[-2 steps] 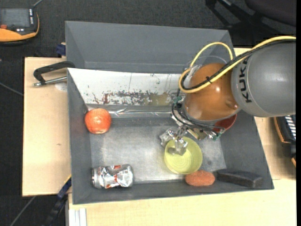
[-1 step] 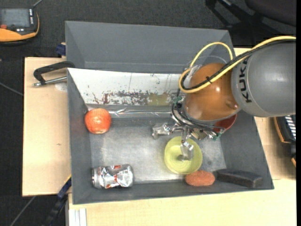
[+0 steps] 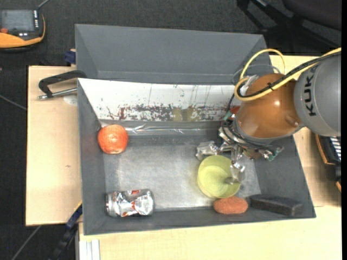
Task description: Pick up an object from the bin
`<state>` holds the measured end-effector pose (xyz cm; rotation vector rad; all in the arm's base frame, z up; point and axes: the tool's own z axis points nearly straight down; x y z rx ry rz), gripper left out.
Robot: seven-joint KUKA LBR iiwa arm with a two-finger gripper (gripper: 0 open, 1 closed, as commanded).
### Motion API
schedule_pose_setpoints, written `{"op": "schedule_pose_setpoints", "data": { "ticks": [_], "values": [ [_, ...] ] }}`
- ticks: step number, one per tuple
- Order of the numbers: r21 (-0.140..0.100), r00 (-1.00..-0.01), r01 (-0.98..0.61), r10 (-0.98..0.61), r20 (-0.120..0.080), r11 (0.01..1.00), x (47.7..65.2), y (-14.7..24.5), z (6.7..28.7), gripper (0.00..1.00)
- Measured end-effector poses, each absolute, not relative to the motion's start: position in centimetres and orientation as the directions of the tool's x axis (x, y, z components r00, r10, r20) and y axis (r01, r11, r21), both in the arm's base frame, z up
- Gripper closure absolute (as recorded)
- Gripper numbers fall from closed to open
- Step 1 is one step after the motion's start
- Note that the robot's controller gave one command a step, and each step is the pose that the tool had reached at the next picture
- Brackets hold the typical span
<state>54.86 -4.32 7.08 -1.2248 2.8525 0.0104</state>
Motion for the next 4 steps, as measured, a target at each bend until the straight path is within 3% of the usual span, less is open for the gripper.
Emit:
{"op": "schedule_pose_setpoints", "data": {
  "ticks": [1, 2, 3, 4],
  "values": [
    [-0.008, -0.686, -0.727, -0.727, -0.038, 0.686, 54.9, -4.0, 7.1, 1.0],
    [-0.011, -0.702, -0.711, -0.711, -0.044, 0.703, 56.2, -4.4, 7.3, 1.0],
    [-0.009, -0.701, -0.712, -0.712, -0.046, 0.702, 58.3, -7.4, 7.4, 1.0],
    [-0.015, -0.573, -0.818, -0.818, -0.049, 0.574, 52.0, -2.7, 7.1, 1.0]
  ]
}}
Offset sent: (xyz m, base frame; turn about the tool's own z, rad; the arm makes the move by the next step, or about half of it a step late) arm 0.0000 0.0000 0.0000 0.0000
